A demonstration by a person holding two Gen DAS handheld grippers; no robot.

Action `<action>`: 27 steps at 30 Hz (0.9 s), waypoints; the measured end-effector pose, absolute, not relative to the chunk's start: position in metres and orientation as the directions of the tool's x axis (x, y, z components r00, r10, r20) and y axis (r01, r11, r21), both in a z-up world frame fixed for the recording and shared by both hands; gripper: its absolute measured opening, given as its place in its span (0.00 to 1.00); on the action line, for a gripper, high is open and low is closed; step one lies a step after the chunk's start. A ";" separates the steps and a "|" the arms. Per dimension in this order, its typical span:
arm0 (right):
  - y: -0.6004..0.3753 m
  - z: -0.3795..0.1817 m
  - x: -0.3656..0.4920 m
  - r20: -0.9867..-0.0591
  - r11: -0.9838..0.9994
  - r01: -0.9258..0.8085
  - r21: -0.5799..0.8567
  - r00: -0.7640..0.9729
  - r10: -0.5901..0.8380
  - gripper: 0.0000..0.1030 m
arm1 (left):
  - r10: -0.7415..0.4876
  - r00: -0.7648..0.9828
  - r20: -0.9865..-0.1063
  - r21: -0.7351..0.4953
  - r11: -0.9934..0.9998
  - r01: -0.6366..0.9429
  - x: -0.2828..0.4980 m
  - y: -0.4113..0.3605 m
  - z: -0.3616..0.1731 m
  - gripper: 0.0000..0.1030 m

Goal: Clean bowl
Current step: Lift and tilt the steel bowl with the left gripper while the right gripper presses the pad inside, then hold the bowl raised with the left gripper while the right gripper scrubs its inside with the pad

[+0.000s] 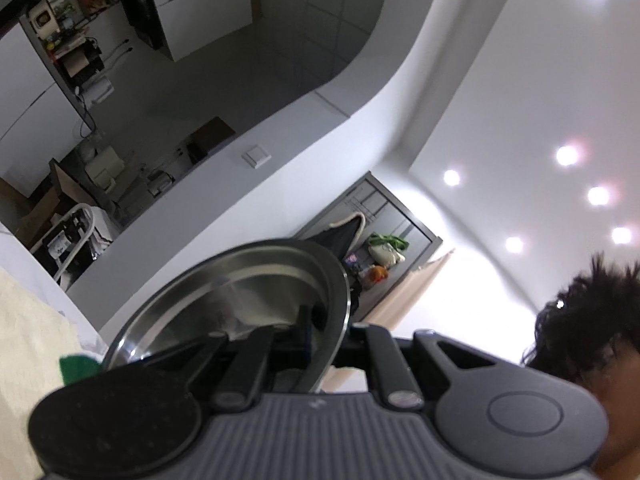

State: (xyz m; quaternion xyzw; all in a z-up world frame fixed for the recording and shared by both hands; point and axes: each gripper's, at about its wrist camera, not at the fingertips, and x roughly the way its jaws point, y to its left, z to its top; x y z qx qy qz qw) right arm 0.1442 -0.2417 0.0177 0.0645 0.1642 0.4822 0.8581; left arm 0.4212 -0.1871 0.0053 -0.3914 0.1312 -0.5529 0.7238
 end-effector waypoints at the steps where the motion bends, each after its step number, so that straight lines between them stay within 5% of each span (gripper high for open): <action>1: -0.240 0.019 0.143 -0.217 0.517 -0.813 0.268 0.471 0.855 0.08 | -0.901 0.368 0.231 -0.712 0.101 0.695 0.422 -0.187 0.005 0.07; 19: -0.245 0.051 0.116 -0.064 0.336 -0.907 0.255 0.331 0.942 0.07 | -0.883 0.462 0.082 -0.744 0.254 0.618 0.430 -0.175 -0.007 0.07; 27: -0.262 0.055 0.122 -0.029 0.377 -0.888 0.263 0.383 0.923 0.07 | -0.866 0.493 0.085 -0.761 0.263 0.593 0.431 -0.161 -0.009 0.07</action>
